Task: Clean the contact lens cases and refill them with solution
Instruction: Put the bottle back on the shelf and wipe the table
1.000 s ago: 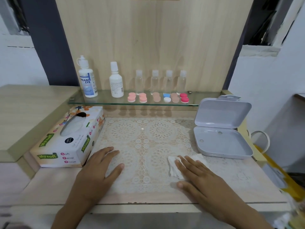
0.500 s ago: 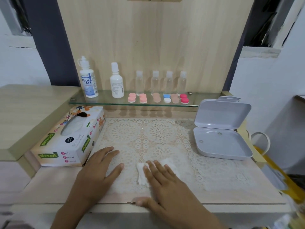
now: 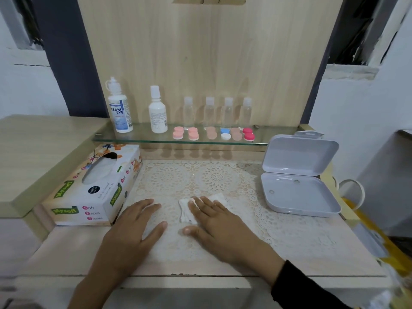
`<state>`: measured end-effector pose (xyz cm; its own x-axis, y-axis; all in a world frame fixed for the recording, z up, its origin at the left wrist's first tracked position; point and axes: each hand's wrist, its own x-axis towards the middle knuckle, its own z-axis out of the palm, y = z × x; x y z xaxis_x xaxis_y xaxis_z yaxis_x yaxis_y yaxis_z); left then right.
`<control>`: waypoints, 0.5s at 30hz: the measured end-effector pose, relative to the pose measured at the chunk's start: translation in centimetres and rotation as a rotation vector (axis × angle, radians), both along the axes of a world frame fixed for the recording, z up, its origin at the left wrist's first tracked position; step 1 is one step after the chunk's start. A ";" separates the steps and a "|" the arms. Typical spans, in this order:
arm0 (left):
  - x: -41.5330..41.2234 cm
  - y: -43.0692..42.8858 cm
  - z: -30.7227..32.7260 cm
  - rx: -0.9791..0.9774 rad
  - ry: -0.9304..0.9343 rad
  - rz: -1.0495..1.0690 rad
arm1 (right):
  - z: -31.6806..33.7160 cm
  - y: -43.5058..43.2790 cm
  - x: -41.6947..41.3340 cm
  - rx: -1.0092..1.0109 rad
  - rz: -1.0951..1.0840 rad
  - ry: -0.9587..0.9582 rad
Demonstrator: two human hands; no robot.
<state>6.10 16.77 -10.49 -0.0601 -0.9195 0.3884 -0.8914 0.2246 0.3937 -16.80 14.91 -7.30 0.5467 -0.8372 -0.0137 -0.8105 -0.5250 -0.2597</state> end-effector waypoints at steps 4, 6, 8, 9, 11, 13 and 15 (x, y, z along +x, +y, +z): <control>-0.1 0.0 0.0 -0.012 0.004 0.000 | -0.1 -0.6 0.3 0.037 -0.018 -0.024; -0.1 0.0 0.0 -0.025 0.004 0.001 | -0.1 -0.4 0.2 0.046 -0.020 -0.030; -0.1 -0.1 -0.1 -0.030 0.001 0.002 | 0.1 0.4 0.3 0.047 -0.007 -0.034; 0.0 -0.1 -0.1 -0.034 -0.002 0.002 | 0.1 0.9 0.3 0.046 0.006 -0.033; 0.0 -0.1 -0.2 -0.043 -0.004 0.004 | 0.2 2.3 0.4 0.034 0.049 -0.034; -0.1 -0.1 -0.2 -0.048 -0.008 0.004 | 0.3 3.7 0.1 0.036 0.091 -0.050; -0.2 -0.1 -0.1 -0.040 -0.010 0.001 | 0.5 4.7 -0.4 0.039 0.131 -0.047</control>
<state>5.93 16.69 -10.59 -0.0628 -0.9034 0.4242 -0.8955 0.2387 0.3756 -17.19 19.59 -6.77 0.6523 -0.7578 -0.0169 -0.7220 -0.6144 -0.3182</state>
